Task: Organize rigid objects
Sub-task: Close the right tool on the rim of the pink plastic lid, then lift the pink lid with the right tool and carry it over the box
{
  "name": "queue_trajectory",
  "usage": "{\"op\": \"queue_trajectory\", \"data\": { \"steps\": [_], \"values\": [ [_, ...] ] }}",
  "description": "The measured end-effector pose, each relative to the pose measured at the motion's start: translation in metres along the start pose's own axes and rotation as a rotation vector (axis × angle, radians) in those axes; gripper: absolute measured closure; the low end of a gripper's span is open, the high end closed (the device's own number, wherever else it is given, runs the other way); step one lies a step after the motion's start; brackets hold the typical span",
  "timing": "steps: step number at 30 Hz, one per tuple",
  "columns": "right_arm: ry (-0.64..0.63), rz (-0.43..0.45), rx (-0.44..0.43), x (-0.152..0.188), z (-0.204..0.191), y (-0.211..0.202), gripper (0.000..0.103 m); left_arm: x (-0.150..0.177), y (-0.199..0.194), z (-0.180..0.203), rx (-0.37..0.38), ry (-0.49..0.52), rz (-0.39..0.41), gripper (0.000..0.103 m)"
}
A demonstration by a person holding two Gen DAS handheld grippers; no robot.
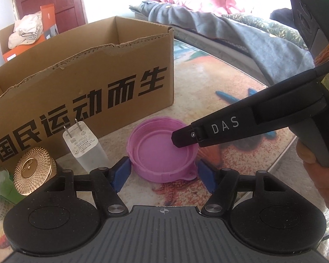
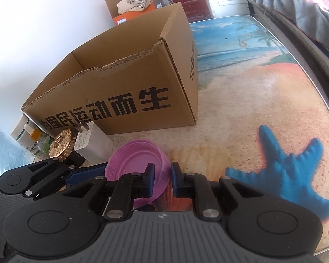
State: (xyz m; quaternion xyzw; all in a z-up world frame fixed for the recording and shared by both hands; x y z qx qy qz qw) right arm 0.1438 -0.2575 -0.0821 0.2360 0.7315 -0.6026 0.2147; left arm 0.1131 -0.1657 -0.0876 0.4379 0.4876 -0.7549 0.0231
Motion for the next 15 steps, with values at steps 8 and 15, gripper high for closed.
{"op": "queue_trajectory", "data": {
  "steps": [8,15],
  "values": [
    [0.002,0.005,0.031,0.002,0.005,-0.005,0.085,-0.004,0.000,0.007,0.016,0.011,0.012,0.036],
    [0.022,0.009,0.044,0.009,0.008,-0.017,0.085,-0.003,-0.007,0.018,0.031,0.031,0.029,0.036]
  ]
}}
Point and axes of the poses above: each gripper's, at about its wrist camera, not at the fingertips, and y roughly the way its jaws point, z to its right, x to its underside, the point moved 7 cm from there along y, roughly the way its jaws point, and after that the axes turned 15 degrees about x, right-handed, at the moved point
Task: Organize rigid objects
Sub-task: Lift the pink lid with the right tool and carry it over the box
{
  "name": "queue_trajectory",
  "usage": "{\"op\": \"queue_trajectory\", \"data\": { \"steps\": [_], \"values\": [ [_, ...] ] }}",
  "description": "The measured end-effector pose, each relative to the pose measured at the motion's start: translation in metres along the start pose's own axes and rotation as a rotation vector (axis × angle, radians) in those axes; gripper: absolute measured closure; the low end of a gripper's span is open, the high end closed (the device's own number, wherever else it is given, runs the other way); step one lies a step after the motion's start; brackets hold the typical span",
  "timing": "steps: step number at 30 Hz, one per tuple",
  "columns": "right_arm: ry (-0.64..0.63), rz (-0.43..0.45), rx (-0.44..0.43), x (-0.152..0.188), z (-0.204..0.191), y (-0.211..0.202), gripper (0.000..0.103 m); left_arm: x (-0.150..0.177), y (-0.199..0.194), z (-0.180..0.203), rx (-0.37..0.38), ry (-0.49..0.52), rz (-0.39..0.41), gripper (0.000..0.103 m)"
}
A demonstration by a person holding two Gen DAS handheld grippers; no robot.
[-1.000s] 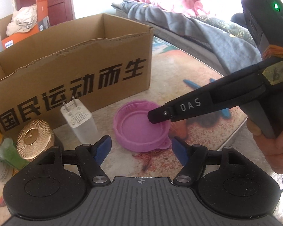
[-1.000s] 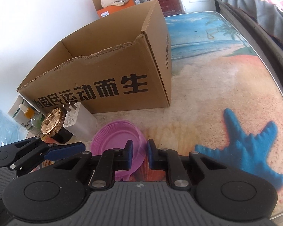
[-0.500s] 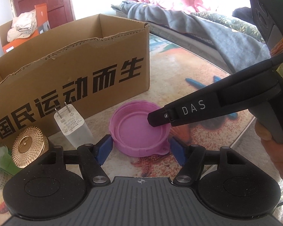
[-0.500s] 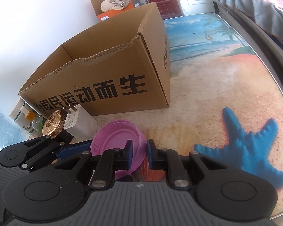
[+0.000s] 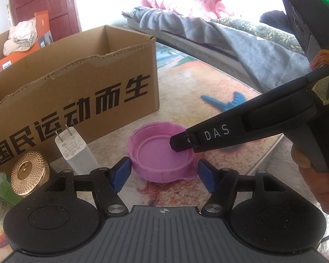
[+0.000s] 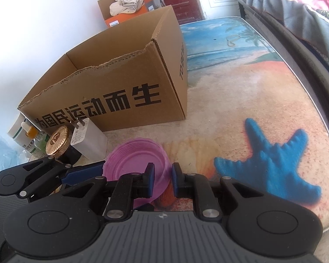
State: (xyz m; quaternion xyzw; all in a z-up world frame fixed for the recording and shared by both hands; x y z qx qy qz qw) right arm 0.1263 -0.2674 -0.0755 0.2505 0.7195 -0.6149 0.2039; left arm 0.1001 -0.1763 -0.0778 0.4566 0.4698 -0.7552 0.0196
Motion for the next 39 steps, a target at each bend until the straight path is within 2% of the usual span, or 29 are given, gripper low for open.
{"op": "queue_trajectory", "data": {
  "steps": [3,15,21,26,28,31,35,39],
  "values": [
    [-0.001,0.008,0.006,0.001,-0.001,-0.008,0.085,-0.003,-0.008,0.002,-0.003,0.003,0.023,0.040],
    [-0.011,0.129,0.003,-0.019,-0.020,-0.066,0.085,-0.025,-0.058,0.011,-0.009,0.058,0.142,0.040],
    [-0.074,0.247,-0.039,-0.058,-0.049,-0.106,0.085,-0.057,-0.101,0.001,-0.078,0.120,0.238,0.040],
    [-0.162,0.291,-0.106,-0.109,-0.090,-0.111,0.085,-0.093,-0.127,-0.035,-0.162,0.104,0.258,0.040],
    [-0.190,0.267,-0.141,-0.131,-0.107,-0.101,0.085,-0.104,-0.131,-0.057,-0.192,0.089,0.246,0.040],
    [-0.213,0.179,-0.194,-0.161,-0.130,-0.073,0.085,-0.117,-0.127,-0.088,-0.224,0.054,0.208,0.039],
    [-0.242,0.021,-0.232,-0.188,-0.156,-0.019,0.085,-0.122,-0.106,-0.128,-0.240,-0.012,0.100,0.039],
    [-0.256,-0.146,-0.253,-0.193,-0.175,0.037,0.085,-0.118,-0.080,-0.162,-0.229,-0.085,-0.038,0.039]
  ]
}}
Point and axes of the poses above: each gripper's, at about its wrist camera, not at the fingertips, and y roughly the way its jaws point, z to its right, x to its underside, the point moved 7 cm from there along y, roughly the way its jaws point, and after that the axes turned 15 degrees about x, right-handed, at the moved point
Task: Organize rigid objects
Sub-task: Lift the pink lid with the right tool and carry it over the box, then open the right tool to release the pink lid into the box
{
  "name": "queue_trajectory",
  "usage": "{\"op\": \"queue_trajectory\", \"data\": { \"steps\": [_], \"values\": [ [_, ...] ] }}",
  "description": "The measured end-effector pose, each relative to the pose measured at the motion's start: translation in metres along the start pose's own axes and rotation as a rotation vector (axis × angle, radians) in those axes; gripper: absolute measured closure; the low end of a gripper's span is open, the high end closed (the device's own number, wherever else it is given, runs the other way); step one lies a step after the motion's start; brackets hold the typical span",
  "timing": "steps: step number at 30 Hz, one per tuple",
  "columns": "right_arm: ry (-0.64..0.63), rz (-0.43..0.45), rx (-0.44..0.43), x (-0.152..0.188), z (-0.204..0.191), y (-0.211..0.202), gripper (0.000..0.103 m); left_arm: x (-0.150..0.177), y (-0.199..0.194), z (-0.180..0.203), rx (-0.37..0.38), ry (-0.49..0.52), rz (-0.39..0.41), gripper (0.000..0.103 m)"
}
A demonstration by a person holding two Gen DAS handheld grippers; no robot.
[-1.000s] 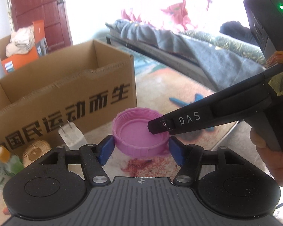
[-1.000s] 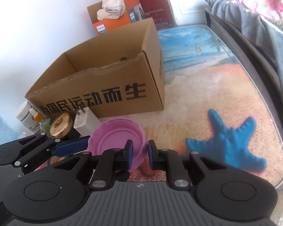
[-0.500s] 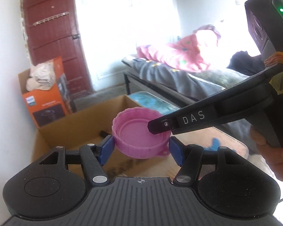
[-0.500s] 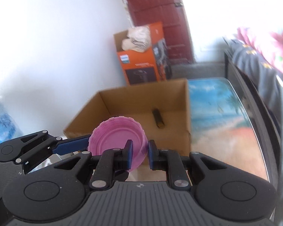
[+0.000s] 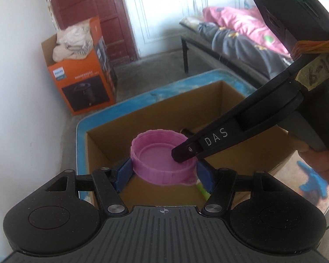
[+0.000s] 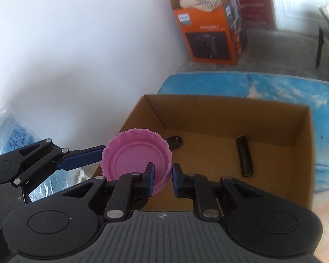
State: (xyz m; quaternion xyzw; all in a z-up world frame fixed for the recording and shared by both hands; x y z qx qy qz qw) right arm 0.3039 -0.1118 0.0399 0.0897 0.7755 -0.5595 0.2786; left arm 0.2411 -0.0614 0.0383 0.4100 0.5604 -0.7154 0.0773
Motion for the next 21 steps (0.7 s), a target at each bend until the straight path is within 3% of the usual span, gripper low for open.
{"op": "queue_trajectory", "data": {
  "steps": [5,11,17,21],
  "values": [
    [0.000,-0.184,-0.035,-0.002,-0.001,0.060,0.085,0.013,0.033,-0.030,0.028,-0.058,-0.180,0.039],
    [-0.046,-0.310,-0.043,-0.002,-0.005,0.100,0.085,0.025,0.058,-0.045,0.051,-0.092,-0.327,0.039],
    [-0.079,-0.424,-0.059,0.009,-0.013,0.132,0.086,0.041,0.069,-0.047,0.096,-0.111,-0.427,0.039],
    [-0.116,-0.470,-0.065,0.013,-0.023,0.146,0.086,0.042,0.067,-0.051,0.128,-0.149,-0.438,0.036]
  ]
}}
Point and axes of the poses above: each gripper's, at about its wrist camera, not at the fingertips, and y roughly the way its jaws point, z to its right, x to its underside, the point moved 7 cm from there along y, roughly the way its jaws point, and after that the axes turned 15 degrees about x, right-handed, at the moved point
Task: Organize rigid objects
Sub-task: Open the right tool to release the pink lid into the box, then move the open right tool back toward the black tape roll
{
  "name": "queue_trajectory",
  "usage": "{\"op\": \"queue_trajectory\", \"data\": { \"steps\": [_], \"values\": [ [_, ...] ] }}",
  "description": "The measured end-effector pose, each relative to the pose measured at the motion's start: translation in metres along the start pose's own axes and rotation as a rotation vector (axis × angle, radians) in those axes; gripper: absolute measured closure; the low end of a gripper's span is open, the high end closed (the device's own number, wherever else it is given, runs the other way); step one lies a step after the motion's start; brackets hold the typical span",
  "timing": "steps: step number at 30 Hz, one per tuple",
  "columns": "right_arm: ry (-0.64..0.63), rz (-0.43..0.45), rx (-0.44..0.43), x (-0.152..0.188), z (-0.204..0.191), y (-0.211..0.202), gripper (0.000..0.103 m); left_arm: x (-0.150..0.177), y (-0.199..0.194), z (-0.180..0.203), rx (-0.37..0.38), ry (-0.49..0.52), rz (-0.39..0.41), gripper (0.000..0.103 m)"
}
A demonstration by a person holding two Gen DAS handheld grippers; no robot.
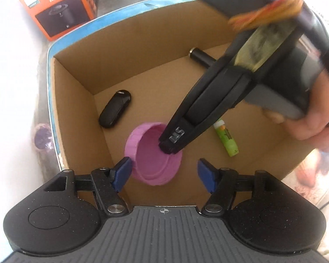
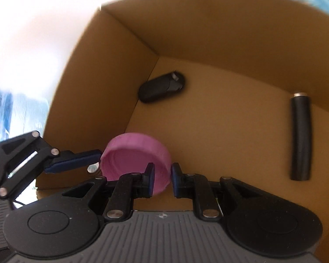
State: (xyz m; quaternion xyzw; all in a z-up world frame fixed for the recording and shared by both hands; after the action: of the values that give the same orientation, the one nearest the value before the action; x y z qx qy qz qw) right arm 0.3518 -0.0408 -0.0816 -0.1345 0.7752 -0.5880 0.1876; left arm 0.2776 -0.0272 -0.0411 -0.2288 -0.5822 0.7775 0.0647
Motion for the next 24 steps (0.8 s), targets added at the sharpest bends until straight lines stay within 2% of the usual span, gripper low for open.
{"op": "queue_trajectory", "data": {
  "steps": [4,7,13,17,21,24],
  "values": [
    [-0.022,-0.029,-0.011,-0.001,-0.008,0.004,0.084,-0.003,-0.005,-0.001,0.016,-0.016,0.008,0.035],
    [-0.025,-0.048,-0.059,-0.001,-0.013,0.002,0.083,-0.001,-0.013,0.001,0.067,-0.043,0.024,0.034],
    [0.024,-0.022,-0.085,0.000,-0.010,-0.016,0.079,0.004,-0.037,0.010,0.106,-0.057,0.095,0.032],
    [0.057,0.048,-0.110,0.013,-0.003,-0.051,0.078,0.014,-0.065,0.019,0.122,-0.047,0.189,0.031],
    [0.078,0.178,-0.134,0.038,-0.003,-0.103,0.076,0.032,-0.098,0.031,0.141,-0.027,0.321,0.030],
    [0.081,0.295,-0.128,0.068,-0.003,-0.142,0.067,0.050,-0.119,0.038,0.166,-0.022,0.418,0.025]
  ]
}}
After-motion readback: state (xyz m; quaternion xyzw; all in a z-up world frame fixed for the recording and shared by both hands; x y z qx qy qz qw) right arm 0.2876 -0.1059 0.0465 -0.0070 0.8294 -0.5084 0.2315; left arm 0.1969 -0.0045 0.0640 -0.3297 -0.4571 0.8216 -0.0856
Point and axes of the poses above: each gripper's, at about its wrist camera, not at the fingertips, and y roughly the way its jaws point, z to its right, x to its underside, the point moved 7 cm from there along y, roughly the way its jaws point, and after that the axes turned 15 degrees about x, right-handed, at the moved point
